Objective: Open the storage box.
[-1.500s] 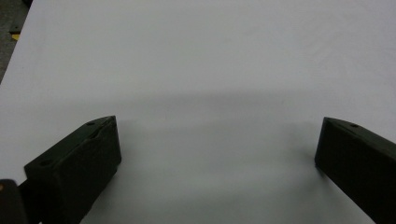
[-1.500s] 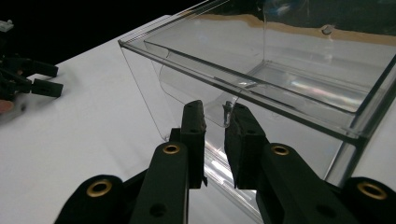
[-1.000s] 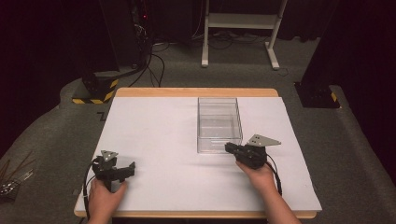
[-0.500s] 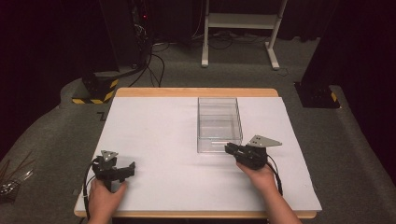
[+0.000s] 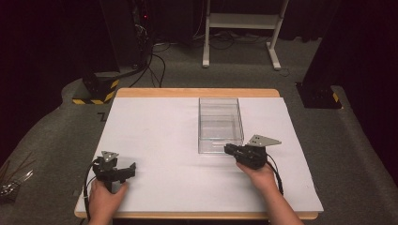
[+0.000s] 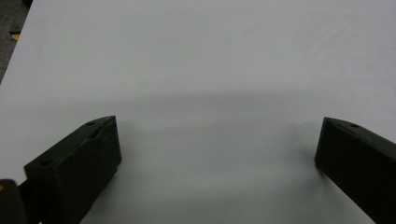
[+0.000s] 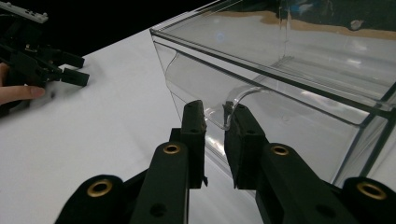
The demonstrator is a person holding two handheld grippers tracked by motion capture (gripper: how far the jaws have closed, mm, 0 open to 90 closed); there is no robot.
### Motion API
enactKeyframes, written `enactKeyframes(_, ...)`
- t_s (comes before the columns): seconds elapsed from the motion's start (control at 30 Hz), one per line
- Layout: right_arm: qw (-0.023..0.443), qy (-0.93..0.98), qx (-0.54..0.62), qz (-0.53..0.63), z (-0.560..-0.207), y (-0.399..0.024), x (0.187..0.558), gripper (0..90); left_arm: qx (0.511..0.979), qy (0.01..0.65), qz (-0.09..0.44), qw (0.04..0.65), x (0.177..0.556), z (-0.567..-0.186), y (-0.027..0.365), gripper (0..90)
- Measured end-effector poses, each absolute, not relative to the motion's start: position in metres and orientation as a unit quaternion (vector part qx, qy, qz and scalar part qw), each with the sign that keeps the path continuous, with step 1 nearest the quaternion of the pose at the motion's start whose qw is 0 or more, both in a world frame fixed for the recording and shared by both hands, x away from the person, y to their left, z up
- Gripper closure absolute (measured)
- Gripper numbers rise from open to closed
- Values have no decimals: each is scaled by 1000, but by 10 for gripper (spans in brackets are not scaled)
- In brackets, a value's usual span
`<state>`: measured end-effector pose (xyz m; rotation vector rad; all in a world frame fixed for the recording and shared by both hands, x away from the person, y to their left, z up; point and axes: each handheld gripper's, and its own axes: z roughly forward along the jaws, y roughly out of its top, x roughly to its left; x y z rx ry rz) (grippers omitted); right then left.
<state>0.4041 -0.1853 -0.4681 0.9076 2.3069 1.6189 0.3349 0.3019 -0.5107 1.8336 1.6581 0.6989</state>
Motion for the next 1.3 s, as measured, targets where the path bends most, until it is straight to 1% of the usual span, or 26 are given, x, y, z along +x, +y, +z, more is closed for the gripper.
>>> enactKeyframes(1.3,84,782,282,549,-469,-193,361,809,685,619,260,282,335,-511,302,4)
